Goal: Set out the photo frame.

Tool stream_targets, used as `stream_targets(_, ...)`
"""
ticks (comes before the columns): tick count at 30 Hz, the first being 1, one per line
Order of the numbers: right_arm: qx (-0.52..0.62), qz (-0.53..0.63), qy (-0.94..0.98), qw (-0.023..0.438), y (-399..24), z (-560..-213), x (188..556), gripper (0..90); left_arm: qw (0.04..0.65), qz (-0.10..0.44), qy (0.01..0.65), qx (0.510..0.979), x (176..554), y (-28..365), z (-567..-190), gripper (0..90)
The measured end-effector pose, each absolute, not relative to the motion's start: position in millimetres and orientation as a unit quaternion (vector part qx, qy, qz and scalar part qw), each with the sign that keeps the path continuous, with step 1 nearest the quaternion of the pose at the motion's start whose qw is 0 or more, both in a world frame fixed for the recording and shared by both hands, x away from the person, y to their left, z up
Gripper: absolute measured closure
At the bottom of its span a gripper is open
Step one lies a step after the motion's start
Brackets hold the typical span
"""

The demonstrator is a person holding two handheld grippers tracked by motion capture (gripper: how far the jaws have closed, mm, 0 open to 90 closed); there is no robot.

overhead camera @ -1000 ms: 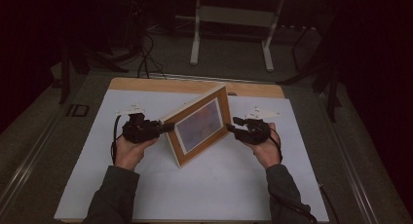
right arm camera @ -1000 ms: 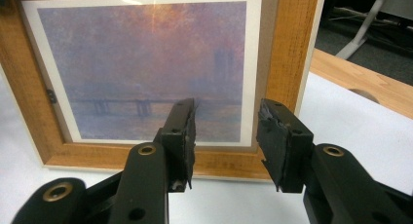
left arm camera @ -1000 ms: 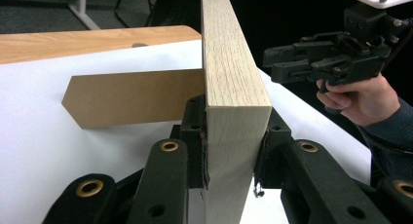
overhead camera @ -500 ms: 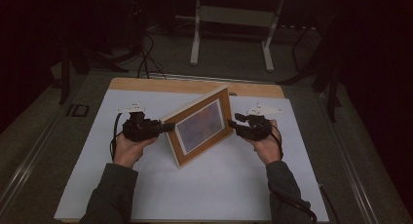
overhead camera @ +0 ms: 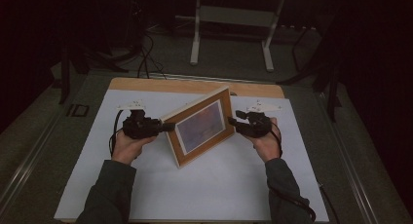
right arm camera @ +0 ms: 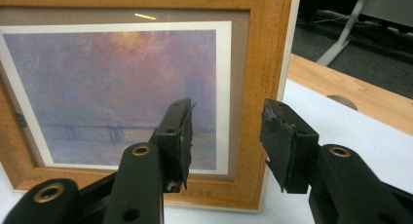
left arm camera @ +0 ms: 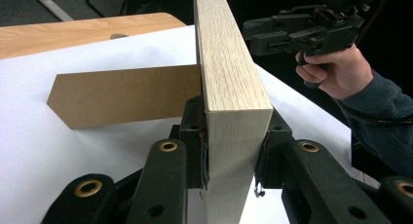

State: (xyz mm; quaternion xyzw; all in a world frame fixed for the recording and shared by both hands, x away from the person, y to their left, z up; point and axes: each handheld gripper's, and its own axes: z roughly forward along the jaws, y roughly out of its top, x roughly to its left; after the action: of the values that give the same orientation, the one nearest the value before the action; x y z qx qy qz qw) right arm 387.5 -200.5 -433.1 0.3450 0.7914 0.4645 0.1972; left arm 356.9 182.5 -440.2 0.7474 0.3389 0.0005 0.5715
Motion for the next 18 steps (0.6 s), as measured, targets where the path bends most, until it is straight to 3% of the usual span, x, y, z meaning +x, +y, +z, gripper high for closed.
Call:
stream_targets(11,0.346,0.460,0.792,0.203,-202,-430,393,52.5,0.575,-0.016,0.323,0.752,364,185,-442,71.4)
stream_targets(18,0.339,0.463,0.795,0.199,-201,-427,397,45.6,0.572,-0.029,0.307,0.760,370,185,-441,71.1)
